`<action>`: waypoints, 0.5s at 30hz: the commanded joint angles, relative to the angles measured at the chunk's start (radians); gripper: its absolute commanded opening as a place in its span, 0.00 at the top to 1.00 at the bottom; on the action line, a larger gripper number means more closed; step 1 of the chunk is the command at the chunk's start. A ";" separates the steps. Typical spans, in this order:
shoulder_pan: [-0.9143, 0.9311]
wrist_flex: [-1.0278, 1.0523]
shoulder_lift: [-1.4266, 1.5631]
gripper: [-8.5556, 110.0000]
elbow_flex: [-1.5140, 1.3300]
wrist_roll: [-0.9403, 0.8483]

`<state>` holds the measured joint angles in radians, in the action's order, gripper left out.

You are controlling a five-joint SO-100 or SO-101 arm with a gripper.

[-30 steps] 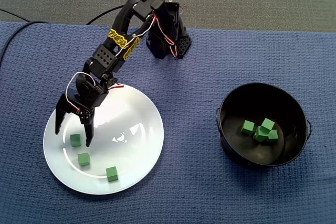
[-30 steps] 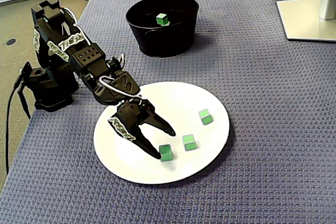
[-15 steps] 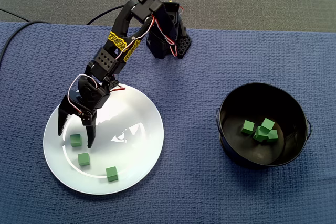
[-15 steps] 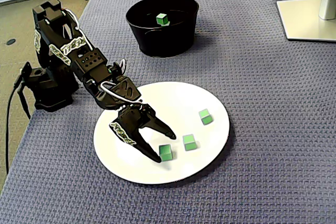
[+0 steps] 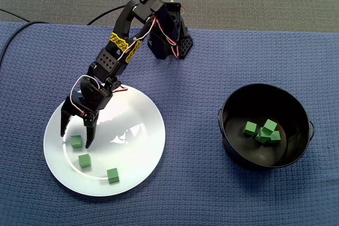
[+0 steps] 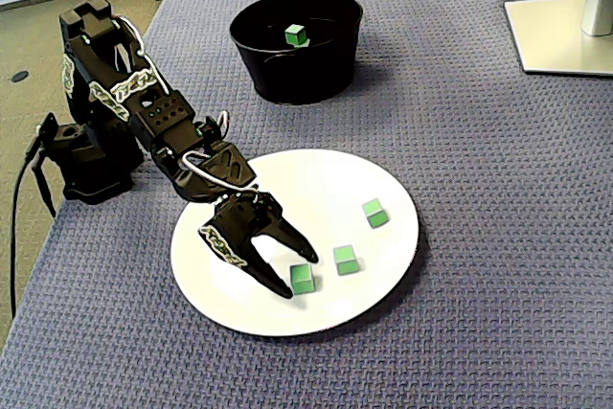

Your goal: Pick up the items on the white plate and put them in the black container.

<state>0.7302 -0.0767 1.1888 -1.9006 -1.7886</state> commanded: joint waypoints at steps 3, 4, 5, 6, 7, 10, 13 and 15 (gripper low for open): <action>0.002 -0.037 0.005 0.81 -0.008 0.009; 0.002 -0.043 0.003 0.82 -0.011 0.009; 0.002 -0.044 0.003 0.83 -0.012 0.012; 0.002 -0.044 0.003 0.84 -0.014 0.015; 0.002 -0.044 0.003 0.86 -0.014 0.021; 0.002 -0.044 0.003 0.92 -0.014 0.025; 0.002 -0.048 0.003 0.93 -0.009 0.040; 0.002 -0.048 0.003 0.93 -0.003 0.052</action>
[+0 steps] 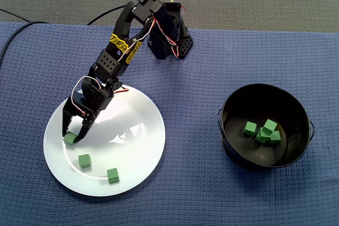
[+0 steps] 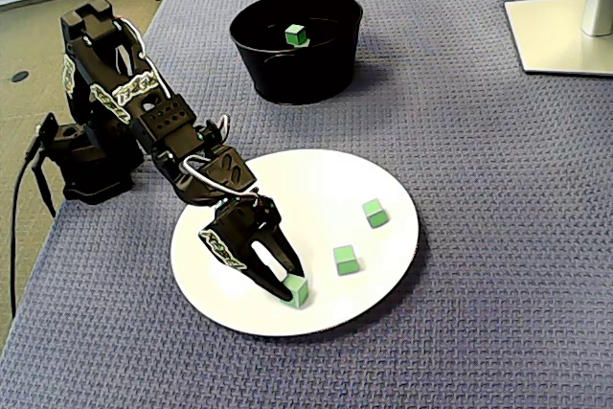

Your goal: Pick up the items on the white plate and put them in the black container.

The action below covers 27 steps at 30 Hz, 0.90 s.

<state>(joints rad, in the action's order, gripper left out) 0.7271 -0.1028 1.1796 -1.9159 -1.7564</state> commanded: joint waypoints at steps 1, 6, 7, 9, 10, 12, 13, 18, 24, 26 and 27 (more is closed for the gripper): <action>0.005 -0.021 0.018 0.93 0.017 0.032; -0.002 -0.055 0.097 0.93 0.037 0.133; -0.005 -0.078 0.124 0.93 0.041 0.170; -0.012 -0.075 0.193 0.93 0.075 0.264; -0.017 -0.046 0.233 0.93 0.101 0.314; -0.028 0.089 0.324 0.93 0.178 0.411; -0.035 0.176 0.370 0.93 0.225 0.465; -0.127 0.571 0.589 0.93 0.419 0.672; -0.383 1.008 0.796 0.93 0.646 0.881; -0.492 1.155 0.825 0.93 0.761 0.948; -0.549 1.223 0.838 0.93 0.815 0.976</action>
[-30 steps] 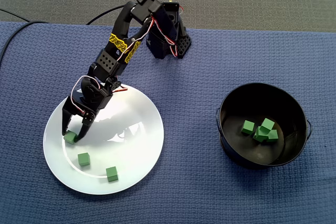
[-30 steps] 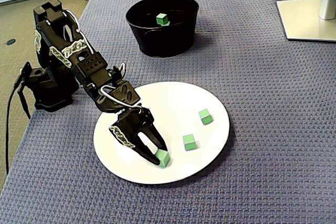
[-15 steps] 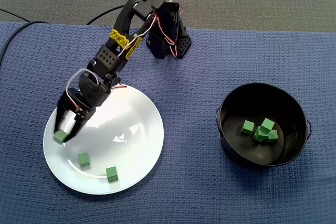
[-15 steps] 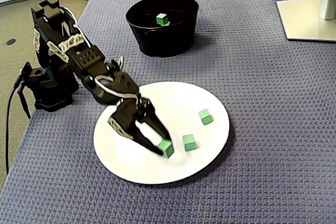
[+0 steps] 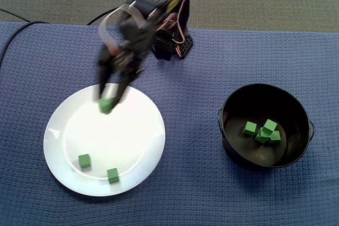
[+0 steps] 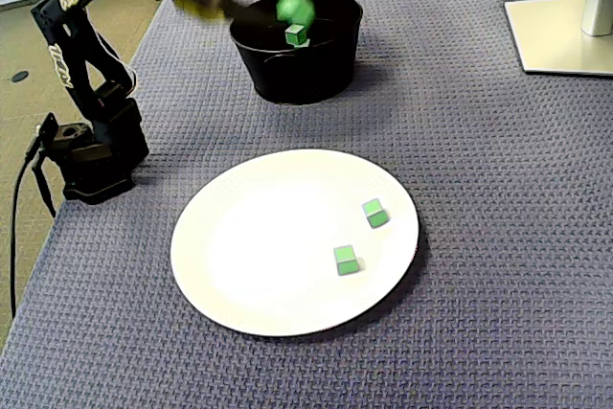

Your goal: Pick up the items on the white plate and put them in the black container.

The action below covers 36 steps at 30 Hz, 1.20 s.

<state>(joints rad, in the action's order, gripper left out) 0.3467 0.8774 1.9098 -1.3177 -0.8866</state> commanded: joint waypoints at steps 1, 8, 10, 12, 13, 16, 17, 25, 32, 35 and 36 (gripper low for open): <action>-0.222 0.302 0.120 0.93 0.265 0.138; -0.555 0.546 0.051 0.93 0.571 0.442; -0.634 0.607 -0.018 0.93 0.635 0.529; -0.703 0.666 -0.098 0.93 0.678 0.598; -0.735 0.686 -0.137 0.93 0.684 0.626; -0.813 0.692 -0.245 0.93 0.650 0.704; -0.834 0.692 -0.290 0.93 0.644 0.727; -0.925 0.692 -0.641 0.93 0.667 0.827; -0.950 0.650 -0.807 0.93 0.624 0.871; -0.954 0.649 -0.828 0.93 0.607 0.890; -0.954 0.649 -0.827 0.92 0.601 0.896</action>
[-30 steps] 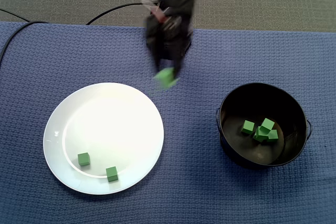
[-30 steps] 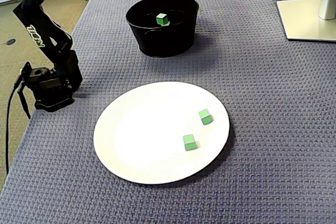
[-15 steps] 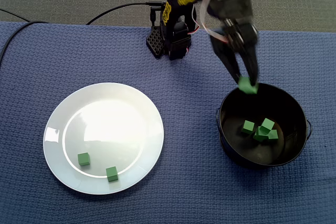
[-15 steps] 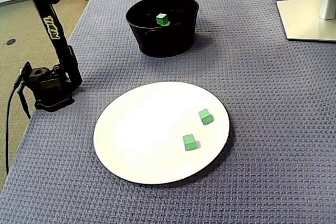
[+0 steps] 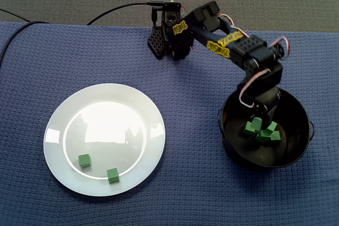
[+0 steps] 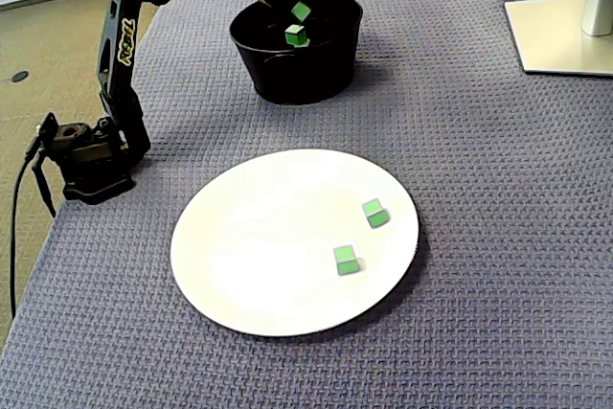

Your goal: Pick up the items on the white plate and put them in the black container.

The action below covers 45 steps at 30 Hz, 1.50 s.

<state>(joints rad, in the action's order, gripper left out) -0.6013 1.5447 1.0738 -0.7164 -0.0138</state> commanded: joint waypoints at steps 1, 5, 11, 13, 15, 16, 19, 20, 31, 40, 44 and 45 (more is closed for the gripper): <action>-0.006 -0.017 0.014 0.83 -0.005 0.034; 0.003 0.043 0.040 0.63 0.032 0.069; 0.066 0.126 0.216 0.61 0.107 0.015; 0.133 0.163 0.305 0.61 0.132 -0.006; 0.242 0.192 0.390 0.61 0.140 -0.014; 0.310 0.202 0.422 0.61 0.146 -0.018; 0.551 0.181 0.483 0.61 0.127 -0.046; 0.634 0.153 0.499 0.61 0.104 -0.058; 1.120 0.018 0.170 0.63 0.100 -0.385; 1.167 -0.107 -0.132 0.64 0.170 -0.509; 1.178 -0.140 -0.219 0.64 0.199 -0.584; 1.184 -0.147 -0.238 0.64 0.209 -0.597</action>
<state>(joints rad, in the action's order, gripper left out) 0.5568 1.4343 0.8636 -0.5814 -0.5568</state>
